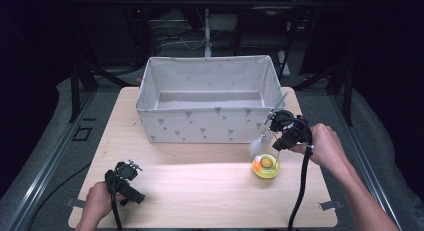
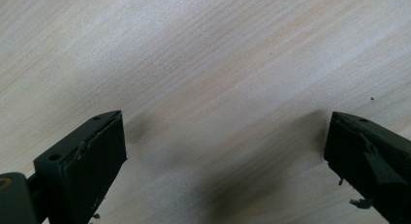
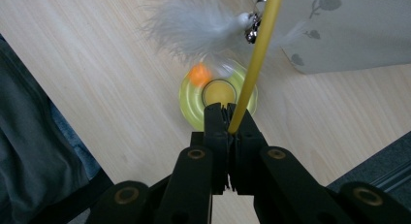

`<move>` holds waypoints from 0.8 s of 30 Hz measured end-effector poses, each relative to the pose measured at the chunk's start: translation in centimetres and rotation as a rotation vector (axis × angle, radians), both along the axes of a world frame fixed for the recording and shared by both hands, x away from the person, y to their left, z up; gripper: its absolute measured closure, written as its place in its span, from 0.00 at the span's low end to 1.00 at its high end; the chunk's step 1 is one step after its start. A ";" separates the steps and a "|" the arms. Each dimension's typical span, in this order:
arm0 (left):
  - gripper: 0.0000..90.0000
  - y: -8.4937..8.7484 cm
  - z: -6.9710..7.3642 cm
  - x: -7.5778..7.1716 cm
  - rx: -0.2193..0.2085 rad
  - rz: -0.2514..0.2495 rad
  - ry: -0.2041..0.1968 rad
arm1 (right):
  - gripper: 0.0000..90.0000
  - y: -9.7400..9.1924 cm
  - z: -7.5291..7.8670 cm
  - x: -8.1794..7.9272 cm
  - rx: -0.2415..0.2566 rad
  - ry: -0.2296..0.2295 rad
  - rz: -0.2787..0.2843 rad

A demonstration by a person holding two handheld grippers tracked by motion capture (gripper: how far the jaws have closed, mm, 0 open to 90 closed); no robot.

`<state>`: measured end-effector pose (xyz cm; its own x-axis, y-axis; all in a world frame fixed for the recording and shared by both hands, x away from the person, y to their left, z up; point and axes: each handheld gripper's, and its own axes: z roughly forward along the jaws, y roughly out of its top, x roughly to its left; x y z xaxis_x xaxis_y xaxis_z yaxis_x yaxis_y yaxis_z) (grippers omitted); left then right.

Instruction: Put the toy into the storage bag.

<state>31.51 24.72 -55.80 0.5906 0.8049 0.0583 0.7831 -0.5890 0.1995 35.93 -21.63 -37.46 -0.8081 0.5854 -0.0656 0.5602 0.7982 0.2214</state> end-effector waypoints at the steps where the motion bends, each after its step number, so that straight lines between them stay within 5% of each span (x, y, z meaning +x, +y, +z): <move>1: 0.02 0.0 0.0 0.0 0.001 0.000 0.000 | 0.97 0.0 0.1 0.0 0.001 -0.001 0.000; 24: 0.02 0.0 0.0 0.0 -0.002 -0.001 -0.001 | 0.98 -0.2 2.8 0.1 0.027 -0.052 -0.007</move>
